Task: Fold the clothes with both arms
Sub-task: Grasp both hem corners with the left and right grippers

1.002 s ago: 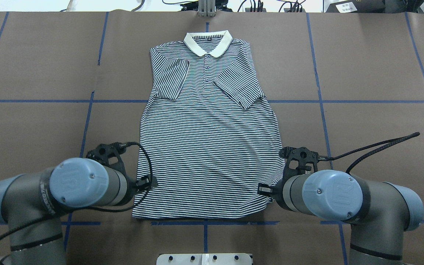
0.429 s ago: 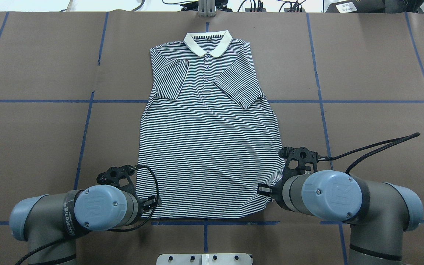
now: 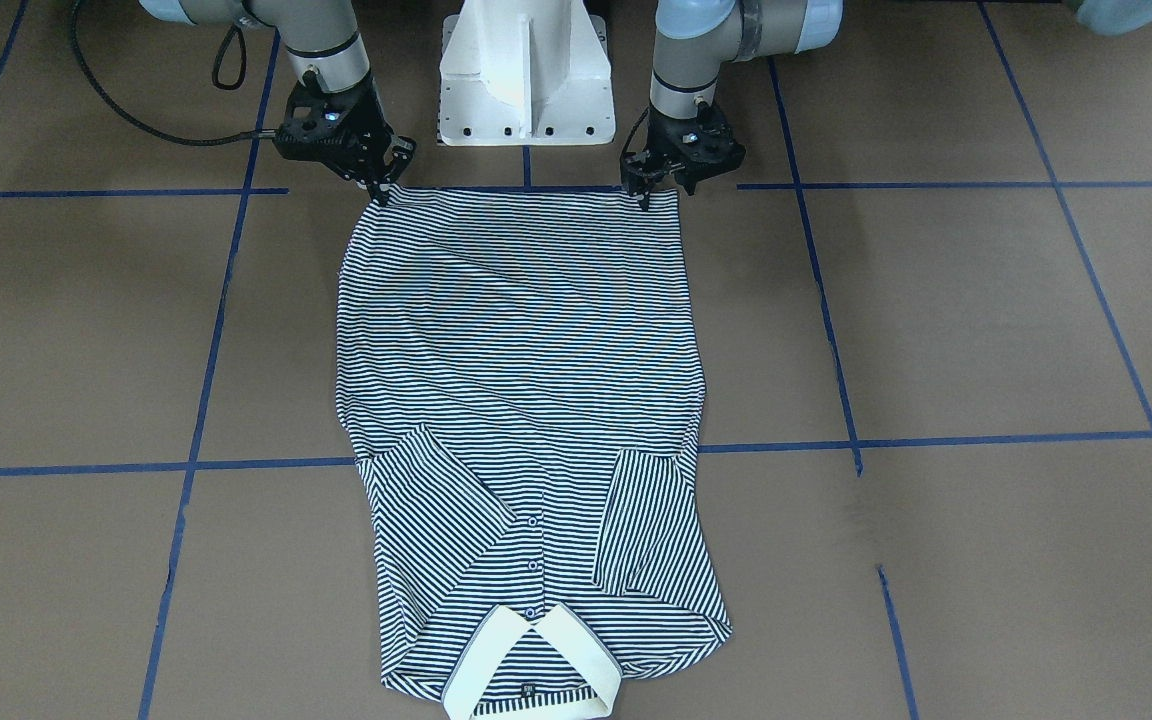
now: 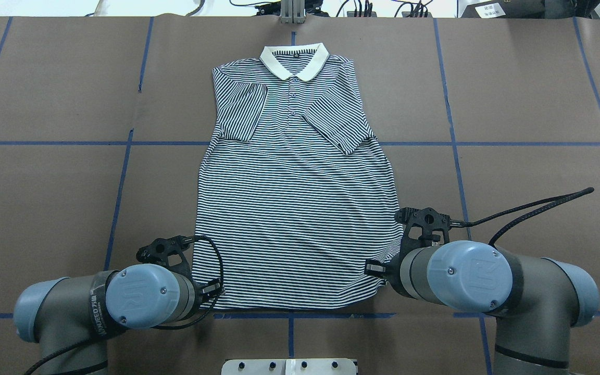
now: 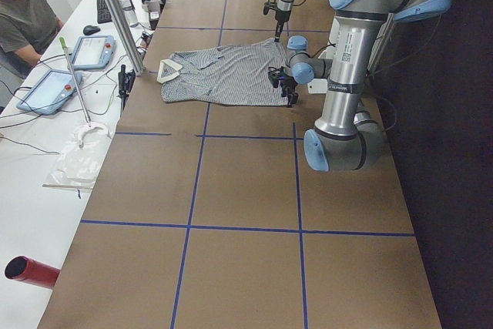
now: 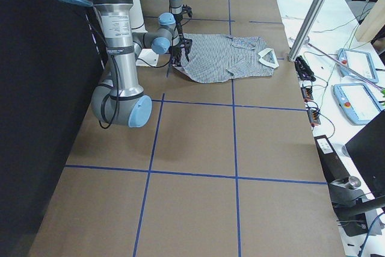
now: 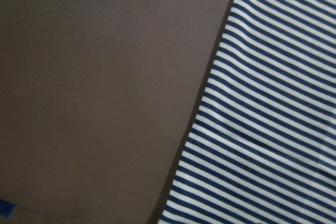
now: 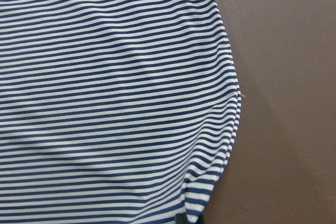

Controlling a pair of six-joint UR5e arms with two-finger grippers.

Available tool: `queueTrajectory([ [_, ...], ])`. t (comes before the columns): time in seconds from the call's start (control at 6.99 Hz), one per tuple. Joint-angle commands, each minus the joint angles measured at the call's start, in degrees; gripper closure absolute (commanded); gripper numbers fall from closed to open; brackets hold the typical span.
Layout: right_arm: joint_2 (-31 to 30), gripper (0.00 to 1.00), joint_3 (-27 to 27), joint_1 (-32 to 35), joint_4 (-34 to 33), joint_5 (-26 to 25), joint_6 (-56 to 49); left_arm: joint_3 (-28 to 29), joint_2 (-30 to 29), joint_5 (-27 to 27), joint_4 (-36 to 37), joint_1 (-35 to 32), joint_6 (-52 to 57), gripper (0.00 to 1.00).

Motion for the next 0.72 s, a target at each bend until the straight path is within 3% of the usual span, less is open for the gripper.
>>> queueTrajectory([
  [0.0, 0.1, 1.0, 0.2, 0.2, -0.1, 0.2, 0.0, 0.3, 0.0, 0.0, 0.0, 0.0, 0.2, 0.25],
  [0.14, 0.0, 1.0, 0.1, 0.2, -0.1, 0.2, 0.0, 0.6, 0.0, 0.0, 0.0, 0.0, 0.2, 0.26],
  [0.29, 0.0, 1.0, 0.2, 0.2, -0.1, 0.2, 0.0, 1.3, 0.0, 0.0, 0.0, 0.0, 0.0, 0.38],
  [0.43, 0.0, 1.0, 0.2, 0.2, -0.1, 0.2, 0.0, 1.2, -0.1, 0.0, 0.0, 0.0, 0.0, 0.7],
  [0.57, 0.0, 1.0, 0.2, 0.3, -0.1, 0.2, 0.0, 0.7, -0.2, 0.0, 0.0, 0.0, 0.0, 0.84],
])
